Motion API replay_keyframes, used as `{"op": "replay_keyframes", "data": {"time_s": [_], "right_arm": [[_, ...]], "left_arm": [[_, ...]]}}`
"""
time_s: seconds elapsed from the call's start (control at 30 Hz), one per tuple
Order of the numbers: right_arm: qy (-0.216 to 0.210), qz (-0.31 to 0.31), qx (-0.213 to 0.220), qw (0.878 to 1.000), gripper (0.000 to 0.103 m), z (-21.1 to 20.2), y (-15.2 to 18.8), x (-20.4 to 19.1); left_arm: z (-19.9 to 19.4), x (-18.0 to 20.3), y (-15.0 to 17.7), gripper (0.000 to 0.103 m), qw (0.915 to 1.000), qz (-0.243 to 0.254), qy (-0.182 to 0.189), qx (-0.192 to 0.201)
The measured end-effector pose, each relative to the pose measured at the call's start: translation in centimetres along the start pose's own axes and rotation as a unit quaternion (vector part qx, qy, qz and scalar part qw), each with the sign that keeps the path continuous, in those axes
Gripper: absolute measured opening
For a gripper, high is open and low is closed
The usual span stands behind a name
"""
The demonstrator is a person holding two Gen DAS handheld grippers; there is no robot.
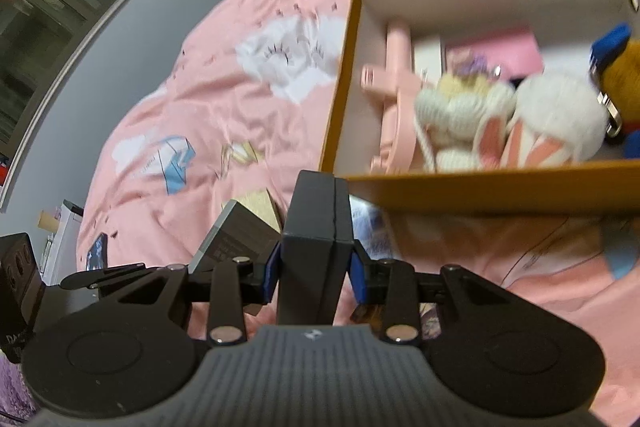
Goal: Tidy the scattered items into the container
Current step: 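Carry the slim grey box with left tool while right carries grey cube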
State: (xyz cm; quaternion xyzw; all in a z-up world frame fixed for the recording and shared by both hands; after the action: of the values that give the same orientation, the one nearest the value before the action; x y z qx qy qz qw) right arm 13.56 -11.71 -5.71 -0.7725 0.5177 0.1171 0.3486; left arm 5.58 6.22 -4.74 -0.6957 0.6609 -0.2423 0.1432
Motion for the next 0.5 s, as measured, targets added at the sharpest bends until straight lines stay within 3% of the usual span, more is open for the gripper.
{"op": "replay_keyframes", "data": {"time_s": [0.3,0.5], "right_arm": [[-0.008,-0.005,0.06,0.998,0.039,-4.2,-2.5,0.7],[0.005,0.053,0.108,0.993,0.039,-6.2,-5.3,4.1]], "left_arm": [[-2.1,1.9,-4.3,0.017,0.9979,0.032,0.019,0.054],[-2.6,4.0,-8.1,0.017,0.9928,0.066,0.037,0.093]]}}
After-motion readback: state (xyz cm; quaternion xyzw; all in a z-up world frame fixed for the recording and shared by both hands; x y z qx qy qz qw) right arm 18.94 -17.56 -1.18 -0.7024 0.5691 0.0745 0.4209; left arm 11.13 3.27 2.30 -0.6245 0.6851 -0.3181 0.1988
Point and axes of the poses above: each gripper's, at about its wrist camera, not at the fingertips, and z roughly the way its jaws point, x to its right, y to its underside, the point moved 4 cm from there along z, roughly the way its jaws point, and after that the axes turned 3 degrees about -x, right-handed, at the moved point
